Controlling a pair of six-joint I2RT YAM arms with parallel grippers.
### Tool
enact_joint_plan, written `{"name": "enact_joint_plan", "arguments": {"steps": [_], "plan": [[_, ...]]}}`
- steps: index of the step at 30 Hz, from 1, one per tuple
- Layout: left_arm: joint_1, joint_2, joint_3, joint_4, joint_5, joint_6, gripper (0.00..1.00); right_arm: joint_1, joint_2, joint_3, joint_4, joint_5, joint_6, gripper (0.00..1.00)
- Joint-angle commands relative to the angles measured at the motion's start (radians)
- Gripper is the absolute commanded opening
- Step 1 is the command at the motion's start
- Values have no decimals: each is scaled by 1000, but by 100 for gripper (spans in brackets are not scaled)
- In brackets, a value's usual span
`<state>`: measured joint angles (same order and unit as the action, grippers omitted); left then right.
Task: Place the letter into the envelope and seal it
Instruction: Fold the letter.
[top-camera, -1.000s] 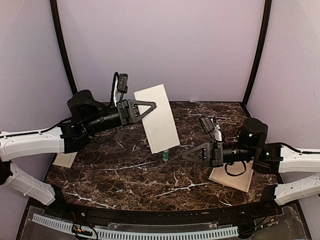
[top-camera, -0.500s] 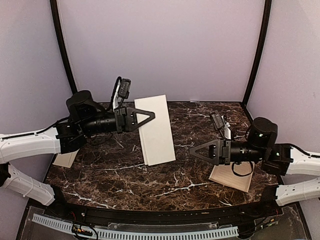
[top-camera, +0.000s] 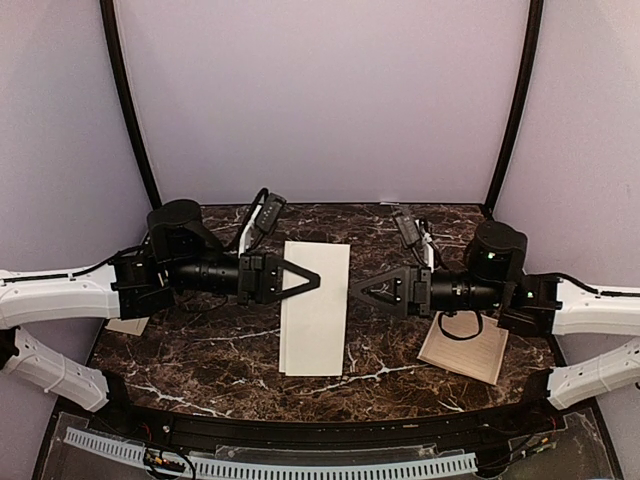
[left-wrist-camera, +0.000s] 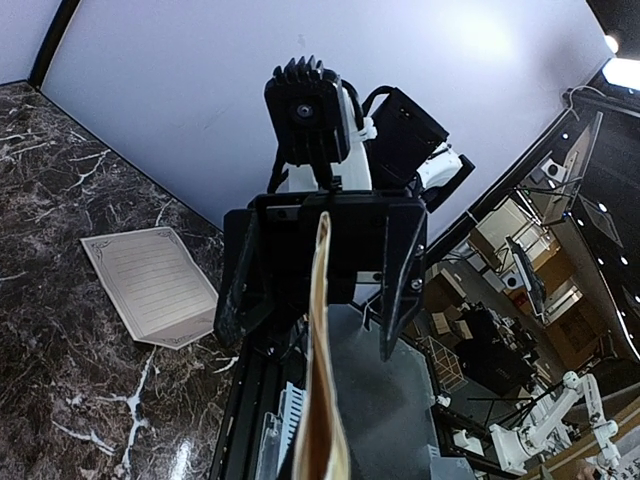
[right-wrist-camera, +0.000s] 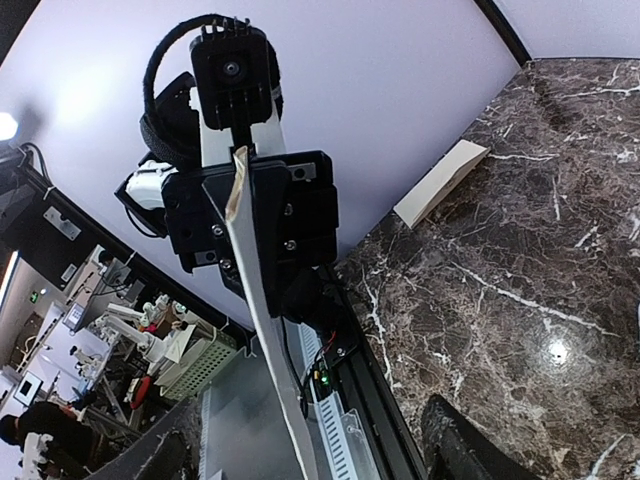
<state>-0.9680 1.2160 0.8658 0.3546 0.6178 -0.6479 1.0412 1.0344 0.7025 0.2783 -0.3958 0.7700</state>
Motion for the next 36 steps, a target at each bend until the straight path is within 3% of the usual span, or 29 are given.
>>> {"name": "enact_joint_plan", "arguments": {"steps": [1, 6, 16, 19, 21, 22, 24, 26, 32, 36], "plan": [[-16, -16, -5, 54, 11, -11, 0, 25, 29, 18, 124, -60, 10, 70], [-18, -4, -4, 78, 14, -21, 0, 85, 76, 58, 105, -76, -27, 65], [-18, 4, -4, 99, -6, -37, 0, 104, 107, 41, 176, 3, 17, 0], [-17, 1, 4, 35, -65, -23, 5, 104, 89, 34, 117, 93, 32, 0], [-16, -7, 11, -23, -129, -20, 26, 102, 74, 36, 47, 164, 39, 0], [-15, -9, 13, -43, -167, -20, 42, 98, 64, 37, 14, 197, 42, 0], [-14, -21, 14, -93, -201, -22, 61, 86, 45, 30, -34, 239, 58, 0], [-15, -27, 26, -182, -224, -17, 72, 61, 18, 15, -66, 255, 72, 0], [-4, -49, 58, -436, -343, 35, 76, -40, -83, -34, -169, 275, 85, 0], [142, -50, 32, -589, -341, 54, 78, -69, -130, -37, -219, 285, 75, 0]]}}
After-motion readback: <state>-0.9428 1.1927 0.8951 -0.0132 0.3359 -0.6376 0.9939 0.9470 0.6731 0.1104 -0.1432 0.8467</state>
